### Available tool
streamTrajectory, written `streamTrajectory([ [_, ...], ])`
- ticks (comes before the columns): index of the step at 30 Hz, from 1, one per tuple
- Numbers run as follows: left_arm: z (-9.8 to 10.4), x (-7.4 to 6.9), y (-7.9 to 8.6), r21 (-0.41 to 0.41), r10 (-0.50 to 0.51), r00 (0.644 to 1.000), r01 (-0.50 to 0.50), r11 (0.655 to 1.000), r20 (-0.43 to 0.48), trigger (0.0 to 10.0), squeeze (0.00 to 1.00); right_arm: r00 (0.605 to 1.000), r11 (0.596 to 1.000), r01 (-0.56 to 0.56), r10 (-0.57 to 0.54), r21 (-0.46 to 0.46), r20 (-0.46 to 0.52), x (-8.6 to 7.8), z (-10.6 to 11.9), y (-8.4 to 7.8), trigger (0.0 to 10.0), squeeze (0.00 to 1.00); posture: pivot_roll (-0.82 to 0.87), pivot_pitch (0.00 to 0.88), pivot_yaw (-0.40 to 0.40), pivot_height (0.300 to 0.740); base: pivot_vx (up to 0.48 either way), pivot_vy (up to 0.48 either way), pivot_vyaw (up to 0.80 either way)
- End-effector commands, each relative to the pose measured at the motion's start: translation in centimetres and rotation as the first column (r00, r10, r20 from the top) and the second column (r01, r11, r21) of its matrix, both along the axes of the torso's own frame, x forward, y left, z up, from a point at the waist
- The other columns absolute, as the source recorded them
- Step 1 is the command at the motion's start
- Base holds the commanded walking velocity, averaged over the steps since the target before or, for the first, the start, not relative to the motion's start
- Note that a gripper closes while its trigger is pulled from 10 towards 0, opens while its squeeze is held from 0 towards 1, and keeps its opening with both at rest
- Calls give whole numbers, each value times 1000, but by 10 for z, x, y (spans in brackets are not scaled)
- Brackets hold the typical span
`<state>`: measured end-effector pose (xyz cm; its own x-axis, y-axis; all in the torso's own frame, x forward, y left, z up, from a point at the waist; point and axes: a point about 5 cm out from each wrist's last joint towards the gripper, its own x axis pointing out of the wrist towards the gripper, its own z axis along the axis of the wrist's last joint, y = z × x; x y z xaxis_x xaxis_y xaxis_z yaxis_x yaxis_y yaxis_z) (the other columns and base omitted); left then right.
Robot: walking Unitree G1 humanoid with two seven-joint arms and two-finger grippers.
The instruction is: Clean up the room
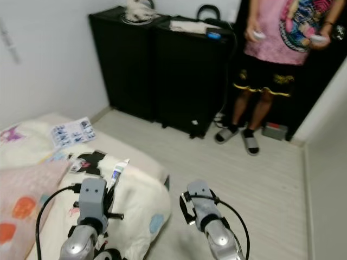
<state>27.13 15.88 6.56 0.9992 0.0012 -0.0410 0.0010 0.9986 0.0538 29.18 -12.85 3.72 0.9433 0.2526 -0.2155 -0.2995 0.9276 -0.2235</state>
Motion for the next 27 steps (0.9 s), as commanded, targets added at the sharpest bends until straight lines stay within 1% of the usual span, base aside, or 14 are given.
streamTrajectory([
  [1, -4, -3, -3, -3, 0, 1000, 0, 1000, -15, 10000, 0, 1000, 1000, 6, -7, -3, -20, -3, -4, -3, 10000, 0, -24, 134, -48, 740, 0, 0, -800],
  [20, -5, -2, -4, 1, -5, 1000, 5, 1000, -16, 10000, 0, 999, 1000, 16, -16, 0, -32, -3, -5, -5, 10000, 0, -26, 133, -42, 740, 0, 0, -800],
  [27, -3, 0, -4, 6, -17, 1000, 17, 1000, -13, 10000, 0, 999, 1000, 27, -27, 8, -39, -4, -7, -3, 10000, 0, -19, 126, -23, 740, 0, 0, -800],
])
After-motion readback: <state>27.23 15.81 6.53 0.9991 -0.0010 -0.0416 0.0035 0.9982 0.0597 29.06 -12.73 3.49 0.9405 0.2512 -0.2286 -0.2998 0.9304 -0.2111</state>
